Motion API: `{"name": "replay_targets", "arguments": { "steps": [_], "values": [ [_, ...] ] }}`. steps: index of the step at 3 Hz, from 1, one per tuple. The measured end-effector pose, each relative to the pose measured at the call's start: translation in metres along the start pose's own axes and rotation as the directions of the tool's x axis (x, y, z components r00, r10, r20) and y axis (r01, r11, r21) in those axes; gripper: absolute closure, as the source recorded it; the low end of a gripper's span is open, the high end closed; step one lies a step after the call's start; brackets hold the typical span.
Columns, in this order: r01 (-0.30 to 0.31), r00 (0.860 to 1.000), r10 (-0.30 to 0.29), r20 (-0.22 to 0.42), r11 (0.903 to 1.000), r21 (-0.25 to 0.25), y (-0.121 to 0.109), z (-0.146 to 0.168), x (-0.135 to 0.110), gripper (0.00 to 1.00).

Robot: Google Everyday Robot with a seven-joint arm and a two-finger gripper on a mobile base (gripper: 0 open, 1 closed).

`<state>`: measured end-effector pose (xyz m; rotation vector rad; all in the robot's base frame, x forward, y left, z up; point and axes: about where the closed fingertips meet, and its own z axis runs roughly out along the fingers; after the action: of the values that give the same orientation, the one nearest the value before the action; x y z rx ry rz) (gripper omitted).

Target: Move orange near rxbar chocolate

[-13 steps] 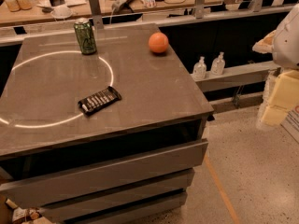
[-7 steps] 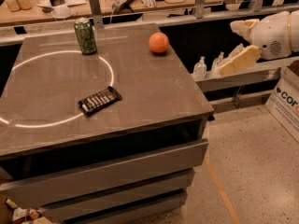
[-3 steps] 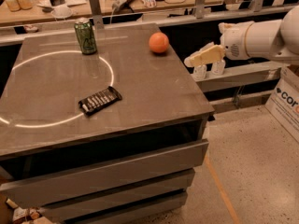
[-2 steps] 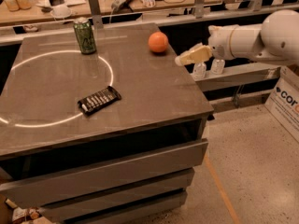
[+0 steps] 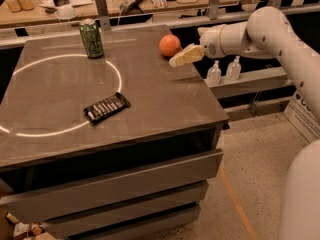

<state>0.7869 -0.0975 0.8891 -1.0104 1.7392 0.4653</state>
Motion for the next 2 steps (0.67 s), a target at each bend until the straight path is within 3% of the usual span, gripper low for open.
{"name": "replay_targets", "arguments": {
  "steps": [1, 2],
  "values": [
    [0.015, 1.000, -0.015, -0.002, 0.9988, -0.047, -0.004, 0.030, -0.004, 0.00],
    [0.029, 0.999, -0.031, -0.021, 0.9949, -0.097, -0.007, 0.054, 0.001, 0.13]
  ]
}}
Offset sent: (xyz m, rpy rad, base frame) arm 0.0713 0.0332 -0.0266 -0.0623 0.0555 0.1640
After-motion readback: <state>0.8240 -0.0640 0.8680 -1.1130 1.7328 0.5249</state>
